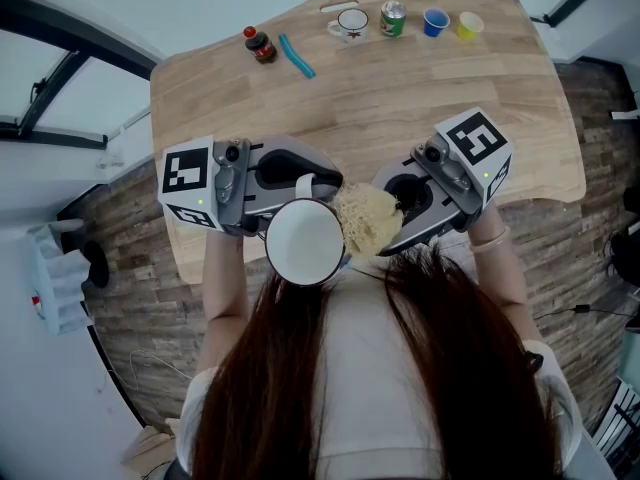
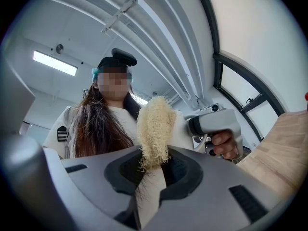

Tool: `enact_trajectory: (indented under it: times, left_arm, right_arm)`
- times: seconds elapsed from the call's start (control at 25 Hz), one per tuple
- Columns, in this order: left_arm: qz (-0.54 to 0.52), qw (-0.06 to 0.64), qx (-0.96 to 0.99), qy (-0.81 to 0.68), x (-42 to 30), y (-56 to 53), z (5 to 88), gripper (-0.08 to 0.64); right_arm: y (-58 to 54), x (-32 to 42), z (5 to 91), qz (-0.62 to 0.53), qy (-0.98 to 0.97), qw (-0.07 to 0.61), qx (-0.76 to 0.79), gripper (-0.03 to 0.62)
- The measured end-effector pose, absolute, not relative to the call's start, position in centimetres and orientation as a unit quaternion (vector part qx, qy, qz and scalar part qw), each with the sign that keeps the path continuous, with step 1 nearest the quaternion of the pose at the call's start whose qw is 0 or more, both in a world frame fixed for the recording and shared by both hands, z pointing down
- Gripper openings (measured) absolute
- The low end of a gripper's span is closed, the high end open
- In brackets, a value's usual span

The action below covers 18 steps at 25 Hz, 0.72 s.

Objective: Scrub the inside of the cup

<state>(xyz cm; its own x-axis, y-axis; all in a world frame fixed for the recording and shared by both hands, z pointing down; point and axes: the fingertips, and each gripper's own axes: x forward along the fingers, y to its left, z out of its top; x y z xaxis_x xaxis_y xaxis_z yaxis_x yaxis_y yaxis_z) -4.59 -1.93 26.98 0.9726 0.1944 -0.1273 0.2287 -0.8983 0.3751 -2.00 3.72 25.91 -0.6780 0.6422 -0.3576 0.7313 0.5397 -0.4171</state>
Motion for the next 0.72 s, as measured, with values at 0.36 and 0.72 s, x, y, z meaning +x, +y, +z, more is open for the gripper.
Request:
enact_trajectory:
  times: [0.36, 0.72]
  left_arm:
    - [-0.037, 0.194, 0.972, 0.125, -4.2, -1.4, 26.7, 0.025]
    - [-0.027, 0.191, 0.972, 0.137, -3.6, -0.7, 26.8, 0.025]
  right_arm:
    - [3.9, -1.9, 25.9, -0.276, 0.868, 0.081, 0.404, 0.078]
    - [4.3, -1.6, 26.1, -0.275, 0.865, 0.077, 0.412, 0.079]
